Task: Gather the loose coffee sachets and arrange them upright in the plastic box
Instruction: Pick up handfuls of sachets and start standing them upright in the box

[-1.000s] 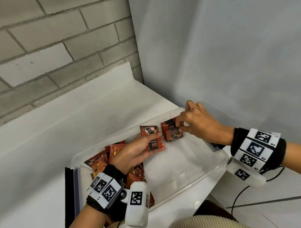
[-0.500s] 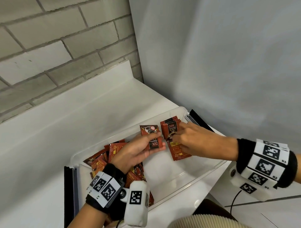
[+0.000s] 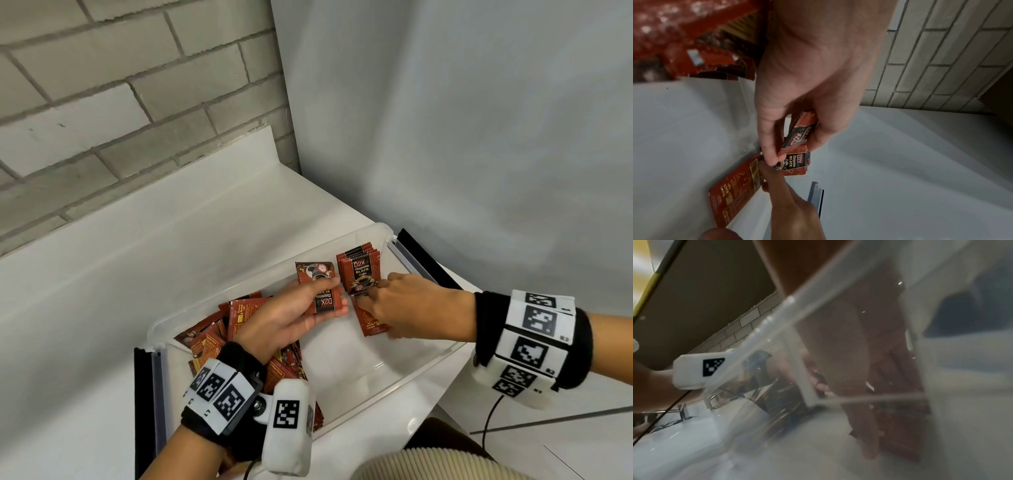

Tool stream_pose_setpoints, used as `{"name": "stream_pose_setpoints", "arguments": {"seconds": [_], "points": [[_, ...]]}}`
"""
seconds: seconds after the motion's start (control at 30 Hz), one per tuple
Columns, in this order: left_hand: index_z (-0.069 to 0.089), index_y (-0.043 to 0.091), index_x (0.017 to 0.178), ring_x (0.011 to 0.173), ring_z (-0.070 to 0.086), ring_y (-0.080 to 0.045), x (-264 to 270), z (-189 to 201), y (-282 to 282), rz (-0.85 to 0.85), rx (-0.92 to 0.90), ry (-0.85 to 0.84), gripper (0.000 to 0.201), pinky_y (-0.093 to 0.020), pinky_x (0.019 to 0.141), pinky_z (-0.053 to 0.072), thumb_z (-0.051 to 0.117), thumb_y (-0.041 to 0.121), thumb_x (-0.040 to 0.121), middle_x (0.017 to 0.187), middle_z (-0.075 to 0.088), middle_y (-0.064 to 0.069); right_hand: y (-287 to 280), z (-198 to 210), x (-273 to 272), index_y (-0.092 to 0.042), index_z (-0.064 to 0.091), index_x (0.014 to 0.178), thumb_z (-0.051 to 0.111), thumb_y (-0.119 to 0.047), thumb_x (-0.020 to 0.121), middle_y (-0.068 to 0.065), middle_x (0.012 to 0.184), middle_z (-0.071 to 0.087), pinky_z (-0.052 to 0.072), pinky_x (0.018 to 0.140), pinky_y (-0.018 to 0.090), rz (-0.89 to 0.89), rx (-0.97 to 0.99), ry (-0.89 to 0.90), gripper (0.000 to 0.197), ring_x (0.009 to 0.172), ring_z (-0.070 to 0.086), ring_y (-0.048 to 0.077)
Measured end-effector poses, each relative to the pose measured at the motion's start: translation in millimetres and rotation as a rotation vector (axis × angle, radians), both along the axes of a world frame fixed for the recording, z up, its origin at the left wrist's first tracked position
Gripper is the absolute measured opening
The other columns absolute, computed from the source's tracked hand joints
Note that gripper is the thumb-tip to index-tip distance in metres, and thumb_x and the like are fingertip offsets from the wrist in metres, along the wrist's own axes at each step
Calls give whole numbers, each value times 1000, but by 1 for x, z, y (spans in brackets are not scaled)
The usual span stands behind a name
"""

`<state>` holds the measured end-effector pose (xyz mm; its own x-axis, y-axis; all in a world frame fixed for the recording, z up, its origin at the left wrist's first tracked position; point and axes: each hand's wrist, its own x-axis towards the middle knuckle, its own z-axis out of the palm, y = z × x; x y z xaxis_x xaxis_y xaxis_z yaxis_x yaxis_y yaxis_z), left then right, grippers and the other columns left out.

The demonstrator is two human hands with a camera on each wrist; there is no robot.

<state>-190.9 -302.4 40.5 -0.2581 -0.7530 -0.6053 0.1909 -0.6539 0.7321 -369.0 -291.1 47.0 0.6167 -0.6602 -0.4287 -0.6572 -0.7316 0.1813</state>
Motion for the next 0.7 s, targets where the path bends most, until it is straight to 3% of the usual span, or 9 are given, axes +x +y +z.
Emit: {"name": "stream_pose_setpoints", "arguments": {"seconds": [0.1, 0.2, 0.37, 0.47, 0.6, 0.7], "points": [[62, 0, 91, 68, 66, -22, -1, 2, 1, 12, 5, 17, 5, -32, 64, 61, 58, 3, 91, 70, 67, -12, 0, -3, 5, -9, 37, 135, 66, -32, 88, 10, 124, 56, 42, 97, 36, -26, 63, 51, 59, 110, 57, 29], [59, -2, 91, 67, 66, -23, -1, 4, 1, 17, 13, 19, 4, -34, 65, 61, 56, 0, 91, 71, 65, -14, 0, -2, 5, -10, 40, 132, 65, -28, 89, 8, 122, 58, 43, 93, 34, -26, 65, 21, 54, 108, 57, 28], [57, -2, 92, 66, 67, -24, 0, 3, 0, 42, 11, 11, 2, -36, 67, 61, 55, -2, 91, 75, 63, -16, 0, 14, 3, -8, 47, 123, 46, -7, 95, 9, 113, 60, 31, 60, 24, -57, 46, -77, 28, 89, 56, 26], [56, -2, 91, 68, 65, -25, 0, 2, -1, 47, -2, -13, 2, -37, 68, 60, 54, -3, 91, 75, 62, -16, -13, 25, 1, -11, 54, 113, 48, -2, 90, 7, 109, 62, 34, 64, 30, -50, -66, -135, 25, 95, 62, 29], [56, 1, 87, 65, 65, -24, 1, 1, -1, 36, -3, -35, 7, -36, 67, 60, 54, -4, 90, 64, 63, -12, -30, 25, -3, -13, 57, 99, 47, 0, 87, 5, 98, 62, 34, 62, 32, -59, -139, -199, 21, 88, 62, 31], [58, 1, 87, 61, 65, -22, -1, 2, 1, -2, -20, -17, 7, -35, 69, 59, 53, -3, 91, 66, 64, -12, -35, 22, -2, -13, 59, 100, 47, 1, 87, 5, 100, 60, 34, 65, 31, -47, -151, -267, 22, 91, 59, 29]]}}
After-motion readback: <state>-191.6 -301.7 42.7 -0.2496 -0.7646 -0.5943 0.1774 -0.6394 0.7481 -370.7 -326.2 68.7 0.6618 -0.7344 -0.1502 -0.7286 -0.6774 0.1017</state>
